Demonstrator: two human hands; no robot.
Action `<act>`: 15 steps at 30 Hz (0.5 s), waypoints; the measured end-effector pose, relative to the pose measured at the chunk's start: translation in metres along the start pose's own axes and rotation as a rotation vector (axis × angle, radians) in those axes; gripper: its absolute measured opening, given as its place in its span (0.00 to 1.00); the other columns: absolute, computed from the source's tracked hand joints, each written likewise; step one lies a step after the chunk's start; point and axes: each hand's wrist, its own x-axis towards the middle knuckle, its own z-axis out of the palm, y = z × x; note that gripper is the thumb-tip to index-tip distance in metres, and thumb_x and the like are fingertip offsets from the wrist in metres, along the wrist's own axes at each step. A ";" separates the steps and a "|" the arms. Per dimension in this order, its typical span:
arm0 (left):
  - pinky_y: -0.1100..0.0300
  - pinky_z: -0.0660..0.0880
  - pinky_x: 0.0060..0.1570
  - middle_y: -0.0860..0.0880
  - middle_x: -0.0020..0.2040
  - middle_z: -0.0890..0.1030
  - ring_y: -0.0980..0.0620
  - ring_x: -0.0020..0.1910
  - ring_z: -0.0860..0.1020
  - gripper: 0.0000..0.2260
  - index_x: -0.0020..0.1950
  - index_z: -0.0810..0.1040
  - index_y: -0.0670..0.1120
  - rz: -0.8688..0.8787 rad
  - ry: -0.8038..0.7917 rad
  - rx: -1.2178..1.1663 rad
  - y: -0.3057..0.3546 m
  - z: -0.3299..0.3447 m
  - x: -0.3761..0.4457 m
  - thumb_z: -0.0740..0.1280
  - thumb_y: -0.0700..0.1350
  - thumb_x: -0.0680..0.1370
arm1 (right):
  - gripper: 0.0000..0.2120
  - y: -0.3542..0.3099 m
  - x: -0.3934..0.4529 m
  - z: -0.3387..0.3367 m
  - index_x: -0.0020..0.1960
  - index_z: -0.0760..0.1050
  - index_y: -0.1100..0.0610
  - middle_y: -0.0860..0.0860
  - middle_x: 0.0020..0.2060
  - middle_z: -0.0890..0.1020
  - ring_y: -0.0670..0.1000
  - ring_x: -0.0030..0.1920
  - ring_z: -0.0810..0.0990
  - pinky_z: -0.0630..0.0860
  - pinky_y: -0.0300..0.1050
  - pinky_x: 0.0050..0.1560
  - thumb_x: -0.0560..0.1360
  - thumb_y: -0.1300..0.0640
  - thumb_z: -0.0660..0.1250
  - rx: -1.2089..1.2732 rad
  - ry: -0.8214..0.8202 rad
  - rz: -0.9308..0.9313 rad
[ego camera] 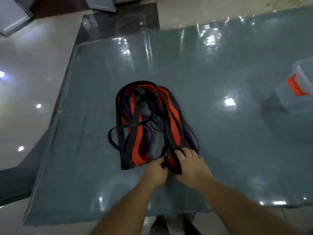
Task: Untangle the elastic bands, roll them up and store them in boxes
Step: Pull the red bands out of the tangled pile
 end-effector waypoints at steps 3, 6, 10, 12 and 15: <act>0.62 0.74 0.54 0.49 0.56 0.85 0.51 0.55 0.81 0.11 0.60 0.83 0.47 0.053 0.009 -0.079 0.003 0.002 0.004 0.66 0.39 0.80 | 0.41 0.002 0.003 0.010 0.80 0.56 0.49 0.52 0.74 0.67 0.57 0.74 0.66 0.71 0.55 0.70 0.74 0.40 0.72 -0.026 0.023 0.075; 0.58 0.76 0.57 0.51 0.55 0.86 0.51 0.55 0.82 0.12 0.59 0.83 0.51 -0.002 -0.015 -0.139 0.007 0.004 0.004 0.65 0.39 0.80 | 0.35 0.004 0.003 0.014 0.80 0.56 0.50 0.53 0.71 0.70 0.58 0.73 0.68 0.72 0.55 0.68 0.79 0.44 0.67 -0.094 0.036 0.062; 0.64 0.72 0.47 0.52 0.55 0.86 0.52 0.53 0.82 0.14 0.61 0.84 0.49 -0.019 -0.057 -0.107 0.008 0.007 0.011 0.66 0.39 0.78 | 0.29 0.008 0.000 0.016 0.82 0.56 0.53 0.55 0.70 0.73 0.59 0.72 0.69 0.74 0.55 0.65 0.82 0.54 0.59 -0.070 0.023 0.114; 0.63 0.71 0.41 0.51 0.48 0.85 0.52 0.46 0.81 0.11 0.57 0.85 0.47 0.005 -0.077 -0.074 0.011 0.008 0.011 0.67 0.40 0.78 | 0.26 0.014 0.001 0.014 0.79 0.60 0.55 0.55 0.67 0.75 0.59 0.69 0.71 0.76 0.57 0.62 0.82 0.56 0.58 0.041 0.078 0.194; 0.61 0.69 0.34 0.52 0.35 0.78 0.53 0.35 0.75 0.06 0.43 0.80 0.48 -0.029 -0.112 -0.098 0.015 0.013 0.007 0.67 0.44 0.80 | 0.18 0.029 0.001 0.008 0.71 0.67 0.59 0.58 0.61 0.78 0.61 0.62 0.74 0.75 0.57 0.61 0.81 0.61 0.60 0.179 0.174 0.276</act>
